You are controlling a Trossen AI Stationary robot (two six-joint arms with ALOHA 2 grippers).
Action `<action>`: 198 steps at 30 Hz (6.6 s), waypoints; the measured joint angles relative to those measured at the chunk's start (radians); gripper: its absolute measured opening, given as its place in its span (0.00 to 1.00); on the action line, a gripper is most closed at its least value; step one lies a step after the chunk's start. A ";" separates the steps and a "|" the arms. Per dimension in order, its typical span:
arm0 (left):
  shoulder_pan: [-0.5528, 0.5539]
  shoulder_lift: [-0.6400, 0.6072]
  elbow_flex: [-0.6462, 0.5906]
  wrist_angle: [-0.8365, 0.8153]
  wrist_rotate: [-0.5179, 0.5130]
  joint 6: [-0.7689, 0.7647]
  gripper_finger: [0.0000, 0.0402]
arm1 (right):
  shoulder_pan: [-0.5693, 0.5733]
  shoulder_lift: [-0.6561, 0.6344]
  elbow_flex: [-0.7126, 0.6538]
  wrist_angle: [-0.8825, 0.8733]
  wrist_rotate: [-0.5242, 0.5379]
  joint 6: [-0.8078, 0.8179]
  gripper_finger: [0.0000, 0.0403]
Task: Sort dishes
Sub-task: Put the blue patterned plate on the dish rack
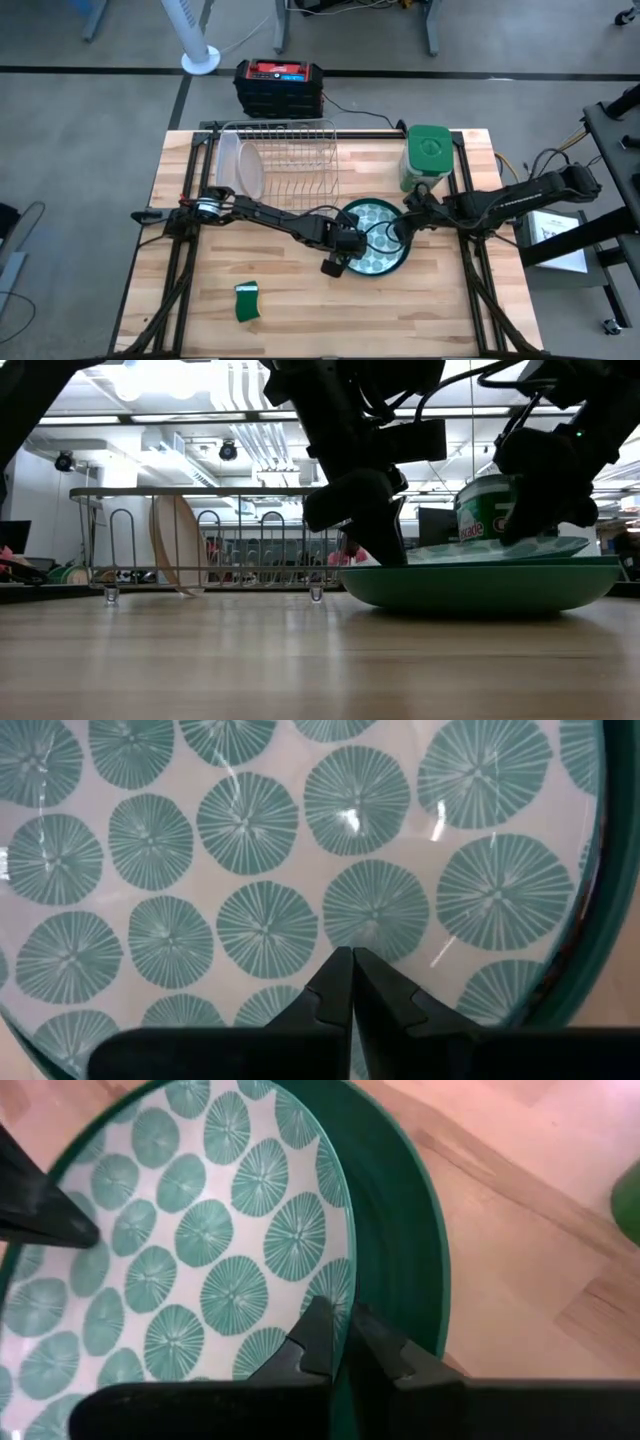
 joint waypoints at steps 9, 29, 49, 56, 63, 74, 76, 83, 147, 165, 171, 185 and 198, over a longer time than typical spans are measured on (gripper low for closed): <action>0.004 0.007 -0.002 0.058 -0.003 0.040 0.00 | 0.000 -0.008 0.000 0.000 -0.007 0.022 0.00; 0.024 0.003 -0.077 0.217 -0.005 0.071 0.00 | 0.002 0.005 -0.014 -0.024 -0.001 0.062 0.06; 0.045 0.002 -0.145 0.380 -0.015 0.083 0.00 | -0.001 0.003 -0.129 0.152 -0.006 0.146 0.32; 0.045 0.002 -0.146 0.391 -0.014 0.085 0.00 | -0.002 0.000 -0.131 0.157 0.019 0.138 0.17; 0.045 0.001 -0.147 0.405 -0.009 0.085 0.00 | -0.003 -0.024 -0.127 0.165 0.022 0.123 0.08; 0.045 -0.039 -0.147 0.407 0.002 0.112 0.00 | 0.000 -0.156 -0.127 0.111 0.010 0.102 0.01; 0.046 -0.041 -0.147 0.406 -0.002 0.115 0.00 | 0.001 -0.170 -0.127 0.100 0.010 0.102 0.00; 0.046 -0.042 -0.147 0.399 -0.005 0.113 0.00 | 0.000 -0.172 -0.127 0.086 -0.018 0.110 0.00; 0.111 -0.160 -0.146 0.216 -0.025 -0.600 0.44 | 0.018 -0.202 -0.121 0.082 -0.068 -0.158 0.00; 0.113 -0.158 -0.146 0.283 0.001 -0.498 0.49 | 0.019 -0.260 -0.124 0.133 -0.044 -0.210 0.01; 0.114 -0.158 -0.146 0.337 0.007 -0.439 0.49 | 0.019 -0.259 -0.123 0.147 -0.040 -0.232 0.01; 0.129 -0.160 -0.145 0.381 0.110 -0.372 0.31 | 0.020 -0.260 -0.123 0.244 -0.014 -0.387 0.00; 0.136 -0.194 -0.145 0.397 0.168 -0.396 0.09 | 0.022 -0.267 -0.069 0.210 -0.009 -0.457 0.00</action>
